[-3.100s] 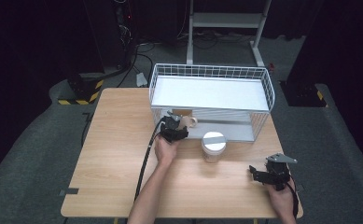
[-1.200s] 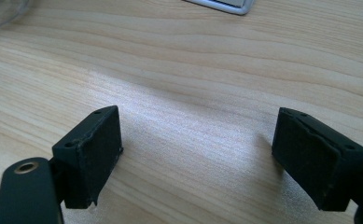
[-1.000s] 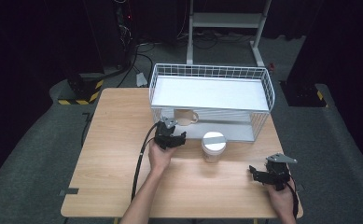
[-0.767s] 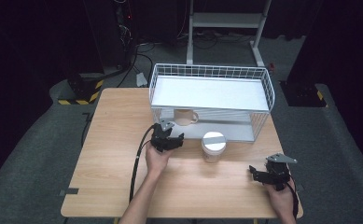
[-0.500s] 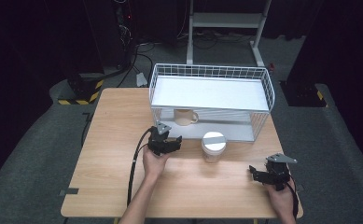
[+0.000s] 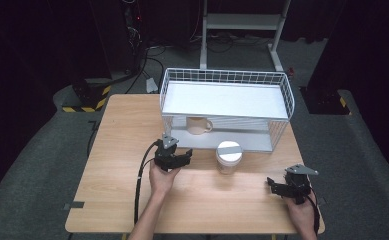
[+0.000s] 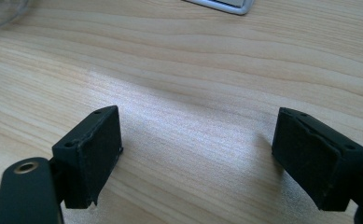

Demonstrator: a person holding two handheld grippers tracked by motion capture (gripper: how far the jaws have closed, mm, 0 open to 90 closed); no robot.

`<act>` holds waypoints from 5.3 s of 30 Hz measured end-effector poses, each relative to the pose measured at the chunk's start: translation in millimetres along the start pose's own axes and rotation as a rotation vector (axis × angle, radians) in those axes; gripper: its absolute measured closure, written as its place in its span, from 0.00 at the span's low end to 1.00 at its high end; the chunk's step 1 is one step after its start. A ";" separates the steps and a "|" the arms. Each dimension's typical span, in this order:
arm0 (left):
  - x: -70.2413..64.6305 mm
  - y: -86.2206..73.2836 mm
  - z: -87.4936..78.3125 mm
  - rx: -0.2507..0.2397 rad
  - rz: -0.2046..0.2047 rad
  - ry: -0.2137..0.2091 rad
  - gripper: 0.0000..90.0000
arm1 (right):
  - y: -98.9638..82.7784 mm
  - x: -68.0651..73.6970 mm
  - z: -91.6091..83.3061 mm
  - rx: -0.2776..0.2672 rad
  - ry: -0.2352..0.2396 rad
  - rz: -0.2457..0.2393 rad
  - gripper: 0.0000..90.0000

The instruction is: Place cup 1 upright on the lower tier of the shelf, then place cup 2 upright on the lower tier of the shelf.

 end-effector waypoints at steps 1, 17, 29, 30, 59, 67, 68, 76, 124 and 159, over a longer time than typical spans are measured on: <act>-0.3 -0.3 -1.0 0.003 0.006 0.004 0.34 | 0.0 0.0 0.0 0.000 0.000 0.000 0.18; -6.6 -8.7 -22.9 -0.005 0.008 -0.008 0.33 | 0.1 0.0 0.1 0.000 -0.001 0.002 0.18; -7.9 -20.0 -38.4 -0.024 -0.013 -0.025 0.33 | 0.1 0.0 0.1 0.001 -0.001 0.002 0.18; -8.1 -20.6 -39.3 -0.024 -0.013 -0.027 0.33 | 0.1 0.0 0.1 0.000 -0.001 0.002 0.18; -9.9 -69.8 -50.5 -0.031 -0.026 -0.025 0.27 | 0.1 -0.1 0.1 -0.002 -0.002 -0.001 0.18; -9.3 -81.8 -41.0 0.005 0.009 -0.039 0.22 | -0.1 -0.2 0.0 -0.002 -0.003 -0.001 0.18; -7.7 -83.4 -39.9 0.013 0.010 -0.025 0.22 | -0.1 -0.2 0.0 -0.002 -0.002 -0.001 0.18; 4.3 -96.6 -32.6 0.054 0.010 0.049 0.21 | -0.3 -0.1 -0.2 0.000 -0.004 0.002 0.18; 20.4 -99.8 -24.3 0.138 -0.018 0.147 0.20 | 14.0 53.8 -29.6 -0.169 0.276 -0.045 0.14; 20.5 -99.7 -24.3 0.138 -0.019 0.146 0.20 | 73.0 120.8 0.6 -0.184 0.306 -0.126 0.10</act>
Point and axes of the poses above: each handheld gripper's, and its own axes: z roughly forward along the jaws, y roughly out of its top, x roughly to its left, the point moved 6 cm from there along z, roughly forward along the jaws, and after that the axes turned 5 degrees about -y, right-handed, at the moved point
